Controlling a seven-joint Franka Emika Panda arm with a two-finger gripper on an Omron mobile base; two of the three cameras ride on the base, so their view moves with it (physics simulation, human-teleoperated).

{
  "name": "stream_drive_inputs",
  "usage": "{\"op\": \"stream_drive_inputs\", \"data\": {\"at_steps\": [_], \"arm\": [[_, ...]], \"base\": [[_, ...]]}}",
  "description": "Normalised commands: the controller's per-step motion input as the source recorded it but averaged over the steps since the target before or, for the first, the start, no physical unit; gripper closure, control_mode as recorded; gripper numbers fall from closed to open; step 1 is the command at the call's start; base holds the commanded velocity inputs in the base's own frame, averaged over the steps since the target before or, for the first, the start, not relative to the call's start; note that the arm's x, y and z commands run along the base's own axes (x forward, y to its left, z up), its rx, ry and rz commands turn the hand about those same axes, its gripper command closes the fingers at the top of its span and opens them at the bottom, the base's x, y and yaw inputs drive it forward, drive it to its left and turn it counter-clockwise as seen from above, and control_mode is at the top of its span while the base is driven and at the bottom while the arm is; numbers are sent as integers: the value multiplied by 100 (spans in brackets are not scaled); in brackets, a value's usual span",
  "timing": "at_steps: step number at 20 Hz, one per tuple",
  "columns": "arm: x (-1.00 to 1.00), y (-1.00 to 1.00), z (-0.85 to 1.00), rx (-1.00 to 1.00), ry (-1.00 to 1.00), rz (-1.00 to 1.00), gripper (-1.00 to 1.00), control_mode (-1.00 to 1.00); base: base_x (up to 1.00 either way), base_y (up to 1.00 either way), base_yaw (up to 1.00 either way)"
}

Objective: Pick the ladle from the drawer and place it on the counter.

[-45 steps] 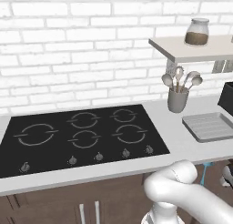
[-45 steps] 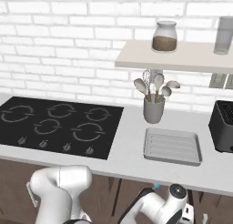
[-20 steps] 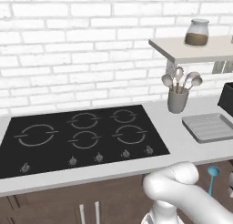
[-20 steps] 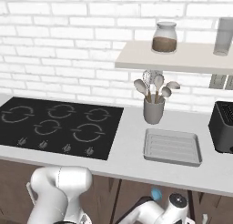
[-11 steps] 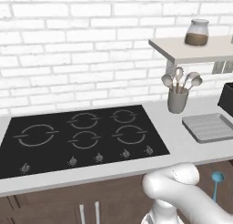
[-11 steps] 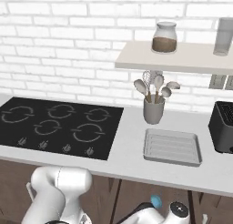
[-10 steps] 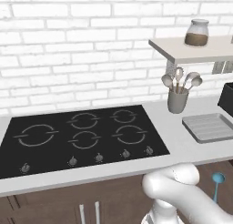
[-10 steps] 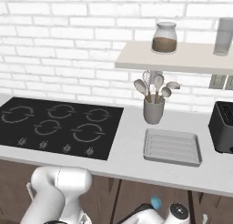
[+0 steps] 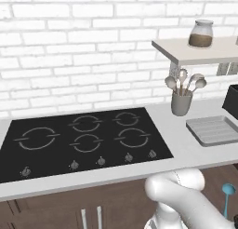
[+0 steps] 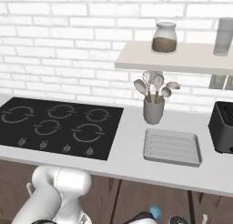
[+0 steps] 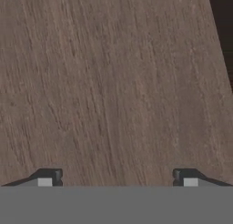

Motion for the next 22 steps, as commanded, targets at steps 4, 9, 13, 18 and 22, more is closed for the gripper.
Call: {"op": "stream_drive_inputs", "data": {"at_steps": [4, 9, 13, 18, 22], "arm": [[0, 14, 60, 0, -9, -4, -100, -100], [1, 38, 71, 0, -5, -2, -100, -100], [23, 55, 66, 0, -5, -3, -100, -100], [34, 46, 20, 0, 0, -3, -100, -100], [44, 26, 0, 0, 0, -3, -100, -100]], "base": [[0, 0, 0], [0, 0, 0], [0, 0, 0], [0, 0, 0], [0, 0, 0]]}}
